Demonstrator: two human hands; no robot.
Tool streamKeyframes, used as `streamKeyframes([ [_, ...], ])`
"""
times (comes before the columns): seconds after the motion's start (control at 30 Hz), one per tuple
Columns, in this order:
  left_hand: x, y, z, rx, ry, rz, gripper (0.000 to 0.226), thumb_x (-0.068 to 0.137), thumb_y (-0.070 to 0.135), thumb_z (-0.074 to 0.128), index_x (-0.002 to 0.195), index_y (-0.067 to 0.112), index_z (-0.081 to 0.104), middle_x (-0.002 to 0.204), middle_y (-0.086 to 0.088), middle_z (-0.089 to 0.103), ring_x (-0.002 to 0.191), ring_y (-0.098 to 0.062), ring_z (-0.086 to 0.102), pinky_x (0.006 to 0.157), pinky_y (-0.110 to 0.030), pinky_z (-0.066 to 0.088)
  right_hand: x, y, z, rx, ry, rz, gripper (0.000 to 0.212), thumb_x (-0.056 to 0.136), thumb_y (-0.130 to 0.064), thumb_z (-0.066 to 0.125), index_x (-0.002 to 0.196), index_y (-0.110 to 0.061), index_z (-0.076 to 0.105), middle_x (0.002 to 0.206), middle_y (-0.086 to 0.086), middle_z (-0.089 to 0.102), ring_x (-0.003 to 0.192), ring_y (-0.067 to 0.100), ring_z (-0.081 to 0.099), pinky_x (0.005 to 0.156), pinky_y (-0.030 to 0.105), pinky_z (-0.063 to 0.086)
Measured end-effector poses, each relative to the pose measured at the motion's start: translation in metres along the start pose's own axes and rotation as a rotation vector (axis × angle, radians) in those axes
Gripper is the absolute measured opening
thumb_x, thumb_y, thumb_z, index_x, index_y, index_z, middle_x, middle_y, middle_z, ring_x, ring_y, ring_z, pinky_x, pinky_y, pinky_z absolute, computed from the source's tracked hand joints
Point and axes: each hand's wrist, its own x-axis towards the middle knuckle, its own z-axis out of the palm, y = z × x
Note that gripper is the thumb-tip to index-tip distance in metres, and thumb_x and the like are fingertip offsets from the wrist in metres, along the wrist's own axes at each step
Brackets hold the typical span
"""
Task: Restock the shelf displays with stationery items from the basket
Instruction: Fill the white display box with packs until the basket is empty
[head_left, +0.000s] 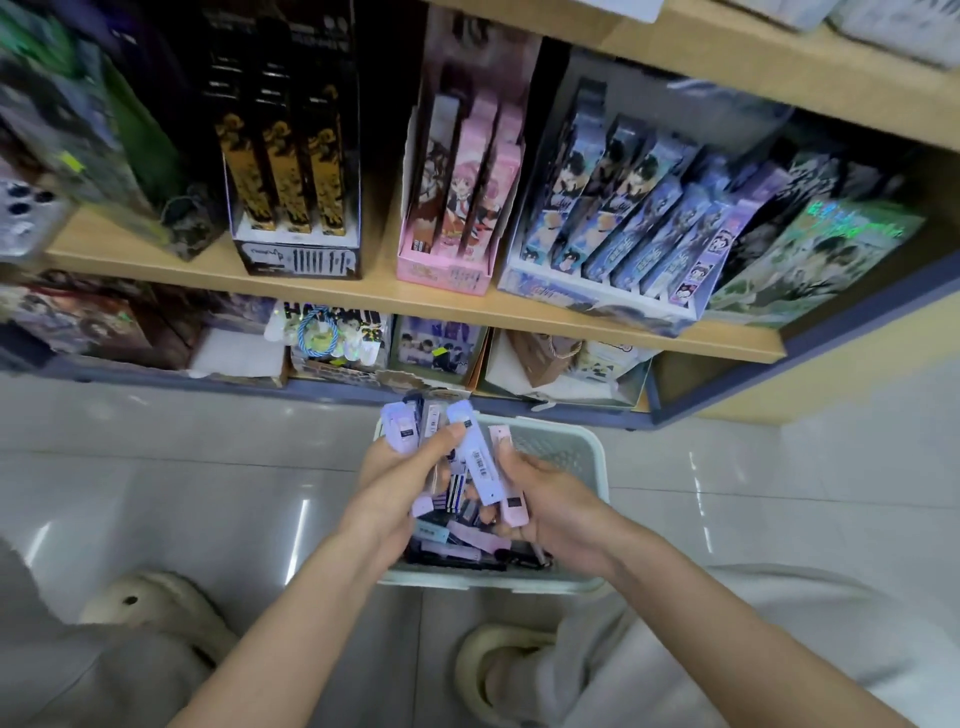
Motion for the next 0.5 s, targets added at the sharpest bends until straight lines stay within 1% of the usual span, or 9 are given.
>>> streamKeyframes([
  [0.07,-0.006,0.009,-0.001,0.023,-0.054,0.042,0.012,0.084,0.01,0.066,0.074,0.014,0.063,0.052,0.007,0.057,0.043,-0.005,0.044,0.043,-0.015,0.04,-0.01,-0.008,0.001,0.161,-0.014,0.025,0.032,0.095,-0.034,0.046,0.106,-0.007,0.057,0.073,0.003,0.061,0.054,0.01,0.051,0.044,0.017,0.042],
  [0.1,-0.009,0.014,-0.001,0.023,-0.086,0.057,0.008,0.084,0.011,0.066,0.076,0.012,0.064,0.055,0.006,0.057,0.044,-0.005,0.044,0.043,-0.015,0.04,-0.015,-0.012,0.002,0.195,-0.009,0.013,0.029,0.093,-0.032,0.05,0.105,-0.006,0.056,0.073,0.003,0.058,0.053,0.01,0.049,0.043,0.016,0.04],
  [0.17,-0.015,0.024,-0.002,0.025,-0.149,0.072,0.005,0.083,0.014,0.065,0.082,0.009,0.066,0.055,0.003,0.052,0.045,-0.006,0.044,0.044,-0.014,0.041,-0.022,-0.018,0.001,0.151,0.006,-0.059,0.022,0.09,-0.026,0.055,0.101,-0.007,0.054,0.067,-0.001,0.052,0.053,0.007,0.046,0.045,0.015,0.039],
  [0.23,-0.02,0.034,-0.003,0.039,-0.194,0.075,0.019,0.078,0.022,0.065,0.088,0.006,0.07,0.052,0.001,0.047,0.044,-0.006,0.044,0.044,-0.014,0.041,-0.029,-0.025,0.0,-0.032,0.06,-0.159,0.011,0.095,-0.021,0.052,0.094,-0.01,0.052,0.063,-0.004,0.047,0.053,0.005,0.044,0.049,0.014,0.039],
  [0.3,-0.023,0.041,-0.002,0.061,-0.196,0.079,0.03,0.073,0.029,0.066,0.09,0.004,0.072,0.052,-0.001,0.047,0.044,-0.007,0.044,0.044,-0.015,0.04,-0.034,-0.032,-0.002,-0.306,0.155,-0.268,0.011,0.097,-0.018,0.051,0.089,-0.011,0.048,0.064,-0.003,0.043,0.051,0.004,0.043,0.054,0.016,0.039],
  [0.37,-0.024,0.047,0.002,0.087,-0.133,0.086,0.031,0.077,0.027,0.069,0.087,-0.002,0.069,0.056,-0.005,0.049,0.044,-0.009,0.045,0.047,-0.017,0.041,-0.039,-0.04,-0.004,-0.537,0.242,-0.375,0.011,0.095,-0.015,0.054,0.092,-0.007,0.047,0.066,-0.002,0.045,0.05,0.003,0.044,0.054,0.017,0.039],
  [0.4,-0.024,0.049,0.005,0.093,-0.083,0.097,0.028,0.079,0.024,0.071,0.081,-0.003,0.065,0.055,-0.006,0.049,0.042,-0.009,0.045,0.049,-0.019,0.041,-0.042,-0.044,-0.004,-0.615,0.268,-0.417,0.013,0.094,-0.015,0.056,0.096,-0.005,0.049,0.068,-0.002,0.047,0.05,0.002,0.045,0.053,0.017,0.039],
  [0.47,-0.025,0.054,0.01,0.101,-0.018,0.121,0.025,0.081,0.021,0.072,0.07,0.005,0.057,0.048,-0.003,0.046,0.039,-0.009,0.044,0.054,-0.023,0.04,-0.05,-0.053,-0.003,-0.761,0.289,-0.468,0.02,0.092,-0.019,0.059,0.099,-0.003,0.05,0.073,-0.001,0.05,0.057,0.006,0.046,0.058,0.023,0.039],
  [0.5,-0.026,0.058,0.012,0.114,-0.024,0.126,0.026,0.081,0.021,0.073,0.069,0.007,0.055,0.047,-0.003,0.045,0.039,-0.01,0.044,0.055,-0.024,0.04,-0.054,-0.058,-0.002,-0.833,0.284,-0.478,0.021,0.092,-0.021,0.06,0.098,-0.004,0.05,0.077,0.0,0.051,0.062,0.009,0.046,0.061,0.026,0.038],
])
